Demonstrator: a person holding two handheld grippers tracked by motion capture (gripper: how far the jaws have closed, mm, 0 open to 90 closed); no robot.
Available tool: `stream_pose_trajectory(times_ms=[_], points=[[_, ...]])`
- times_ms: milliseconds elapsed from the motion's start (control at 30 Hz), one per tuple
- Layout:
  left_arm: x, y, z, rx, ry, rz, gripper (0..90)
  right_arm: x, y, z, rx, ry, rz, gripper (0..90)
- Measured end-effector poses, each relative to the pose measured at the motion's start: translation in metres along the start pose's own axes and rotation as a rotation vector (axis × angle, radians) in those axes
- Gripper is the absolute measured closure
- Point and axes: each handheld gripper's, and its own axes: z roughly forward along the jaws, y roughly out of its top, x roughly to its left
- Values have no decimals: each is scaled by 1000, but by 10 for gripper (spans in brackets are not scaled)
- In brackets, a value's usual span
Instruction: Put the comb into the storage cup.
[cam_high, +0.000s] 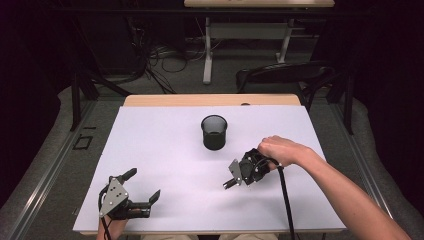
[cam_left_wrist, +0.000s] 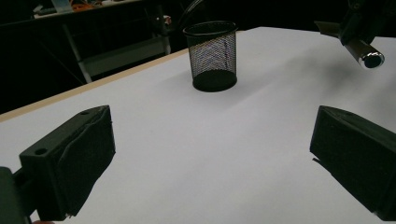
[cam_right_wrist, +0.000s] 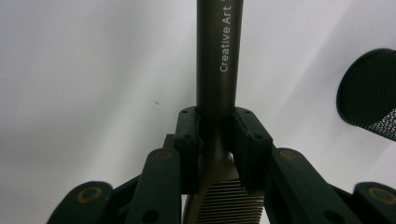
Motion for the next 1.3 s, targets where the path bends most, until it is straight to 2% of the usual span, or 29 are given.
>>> stream_pose_trajectory(times_ms=[133, 200, 333, 533, 833, 1033, 1200, 1300], points=[[-3, 2, 2, 20, -13, 10, 0, -2, 2, -1, 13, -16, -5, 732], [-6, 5, 2, 35, -19, 29, 0, -3, 3, -2, 19, -25, -5, 732], [-11, 12, 5, 61, -52, 33, 0, -5, 5, -3, 24, -39, -5, 732], [-24, 29, 14, 149, -125, 84, 0, -6, 8, -5, 27, -56, -8, 732], [-30, 55, 34, 240, -173, 87, 0, -12, 15, -8, 38, -78, -17, 732], [-37, 66, 50, 267, -227, 107, 0, -15, 18, -8, 42, -92, -14, 732], [-45, 71, 63, 288, -257, 139, 0, -18, 21, -9, 44, -104, -18, 731], [-47, 74, 70, 295, -272, 141, 0, -19, 21, -9, 44, -109, -18, 732]])
